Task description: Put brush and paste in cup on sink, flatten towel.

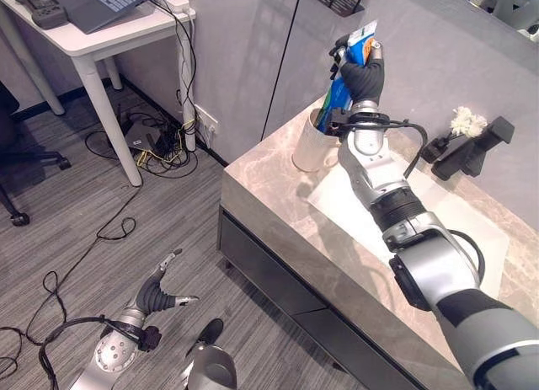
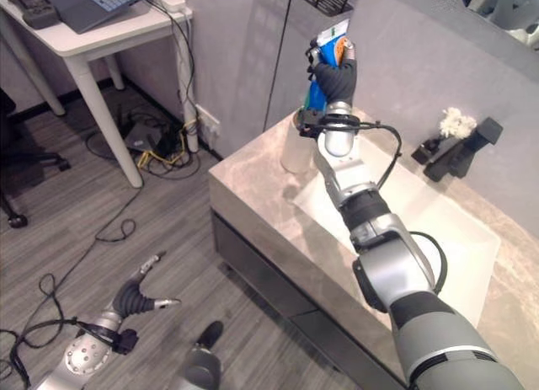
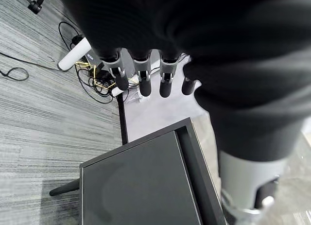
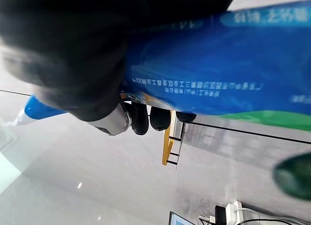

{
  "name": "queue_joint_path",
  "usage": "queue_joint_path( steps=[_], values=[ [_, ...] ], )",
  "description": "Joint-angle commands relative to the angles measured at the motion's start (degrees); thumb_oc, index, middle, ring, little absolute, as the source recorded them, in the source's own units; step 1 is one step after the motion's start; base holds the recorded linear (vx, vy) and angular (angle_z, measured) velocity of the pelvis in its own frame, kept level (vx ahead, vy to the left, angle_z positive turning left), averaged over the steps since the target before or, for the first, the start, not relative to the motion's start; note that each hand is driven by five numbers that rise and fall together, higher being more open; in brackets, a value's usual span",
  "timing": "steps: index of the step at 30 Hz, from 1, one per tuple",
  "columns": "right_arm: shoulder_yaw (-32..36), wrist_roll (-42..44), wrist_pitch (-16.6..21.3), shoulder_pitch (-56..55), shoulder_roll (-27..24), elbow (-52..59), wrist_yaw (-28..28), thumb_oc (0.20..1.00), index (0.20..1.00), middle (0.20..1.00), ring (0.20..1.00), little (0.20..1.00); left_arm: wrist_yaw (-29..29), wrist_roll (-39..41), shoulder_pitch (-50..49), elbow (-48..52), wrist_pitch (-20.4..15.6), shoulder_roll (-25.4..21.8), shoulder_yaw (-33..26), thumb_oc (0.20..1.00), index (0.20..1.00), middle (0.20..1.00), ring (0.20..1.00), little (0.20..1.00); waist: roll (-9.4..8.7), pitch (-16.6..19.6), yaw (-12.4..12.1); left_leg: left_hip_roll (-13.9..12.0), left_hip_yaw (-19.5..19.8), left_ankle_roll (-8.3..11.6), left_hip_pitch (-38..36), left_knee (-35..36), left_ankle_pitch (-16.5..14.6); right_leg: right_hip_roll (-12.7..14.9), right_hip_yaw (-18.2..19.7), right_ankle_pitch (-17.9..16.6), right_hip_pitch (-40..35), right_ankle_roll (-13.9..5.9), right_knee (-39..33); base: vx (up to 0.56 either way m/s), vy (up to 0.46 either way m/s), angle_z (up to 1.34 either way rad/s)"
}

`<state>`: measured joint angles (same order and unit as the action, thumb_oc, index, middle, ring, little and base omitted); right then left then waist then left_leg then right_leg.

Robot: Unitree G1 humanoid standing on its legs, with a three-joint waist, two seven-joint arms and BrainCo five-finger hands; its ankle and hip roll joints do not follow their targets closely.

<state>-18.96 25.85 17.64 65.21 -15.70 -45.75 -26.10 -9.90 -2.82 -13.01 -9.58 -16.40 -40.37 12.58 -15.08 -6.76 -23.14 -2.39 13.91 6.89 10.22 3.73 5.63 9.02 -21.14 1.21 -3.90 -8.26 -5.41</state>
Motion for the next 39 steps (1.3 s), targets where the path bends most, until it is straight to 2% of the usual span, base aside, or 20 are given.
queue_joint_path(
  steps=[1, 16, 17, 18, 19, 35, 39],
  values=[
    [1.85, -2.39, 4.13, 2.0, -3.21, 2.72, -1.42, 0.2, 0.2, 0.2, 0.2, 0.2, -1.18, -1.08, 0.72, 0.29, -2.06, -2.43, 2.11, 1.0, 1.0, 1.0, 1.0, 1.0, 0.07, 1.84, -1.39, -0.23, 0.49, -2.74, -1.44, 1.27, -2.64, 3.92, -0.08, -5.72, -0.86, -1.95, 0.47, 0.0, 0.0, 0.0],
    [3.24, -3.76, 4.35, -0.31, -0.47, -0.8, -2.49, 0.2, 0.2, 0.2, 0.2, 0.2, -1.5, -1.84, 2.33, -0.32, -2.04, -2.23, 4.31, 1.0, 1.0, 1.0, 1.0, 1.0, 0.89, 1.38, -2.13, -0.18, 0.99, -2.68, -0.95, 1.27, -2.75, 3.63, -0.43, -5.26, -0.72, -1.79, 0.46, 0.0, 0.0, 0.02],
    [3.23, -3.77, 4.33, -0.42, -0.57, -0.63, -2.44, 0.611, 0.611, 0.611, 0.611, 0.611, -1.4, -1.81, 2.4, -0.26, -2.06, -2.21, 4.41, 1.0, 1.0, 1.0, 1.0, 1.0, 0.95, 1.38, -2.16, -0.15, 1.0, -2.67, -0.89, 1.27, -2.74, 3.63, -0.44, -5.29, -0.7, -1.79, 0.45, 0.0, 0.0, 0.0],
    [3.24, -3.68, 4.37, -0.48, -0.5, -0.6, -2.32, 0.903, 0.903, 0.903, 0.903, 0.903, -1.39, -1.87, 2.42, -0.18, -2.1, -2.2, 4.47, 1.0, 1.0, 1.0, 1.0, 1.0, 0.99, 1.35, -2.2, -0.13, 1.0, -2.66, -0.85, 1.27, -2.72, 3.63, -0.46, -5.29, -0.68, -1.8, 0.45, 0.0, 0.0, 0.0],
    [3.24, -3.71, 4.34, -0.55, -0.51, -0.51, -2.32, 1.0, 1.0, 1.0, 1.0, 1.0, -1.36, -1.8, 2.4, -0.03, -2.05, -2.21, 4.5, 1.0, 1.0, 1.0, 1.0, 1.0, 1.04, 1.34, -2.19, -0.11, 1.05, -2.68, -0.83, 1.27, -2.71, 3.63, -0.46, -5.27, -0.67, -1.79, 0.45, 0.0, 0.0, 0.0],
    [3.18, -7.63, 4.39, -2.82, -1.47, 5.91, -4.07, 1.0, 1.0, 1.0, 1.0, 1.0, -2.41, -3.09, 3.79, -0.99, -1.87, -1.23, 5.4, 1.0, 1.0, 1.0, 1.0, 1.0, 1.49, 1.55, -1.26, -0.24, 1.07, -2.82, -0.85, 1.27, -2.53, 3.64, -0.41, -5.38, -0.47, -1.86, 0.45, 0.0, 0.0, 0.0],
    [3.31, -9.19, 4.47, -4.29, -2.9, 10.91, -4.14, 1.0, 1.0, 1.0, 1.0, 1.0, -2.09, -3.58, 4.21, -1.2, -1.8, -1.05, 5.53, 1.0, 1.0, 1.0, 1.0, 1.0, 1.78, 1.65, -0.74, -0.49, 0.72, -2.77, -1.02, 1.27, -2.5, 3.56, -0.23, -5.17, -0.41, -1.76, 0.48, 0.0, 0.0, 0.0]
  ],
)
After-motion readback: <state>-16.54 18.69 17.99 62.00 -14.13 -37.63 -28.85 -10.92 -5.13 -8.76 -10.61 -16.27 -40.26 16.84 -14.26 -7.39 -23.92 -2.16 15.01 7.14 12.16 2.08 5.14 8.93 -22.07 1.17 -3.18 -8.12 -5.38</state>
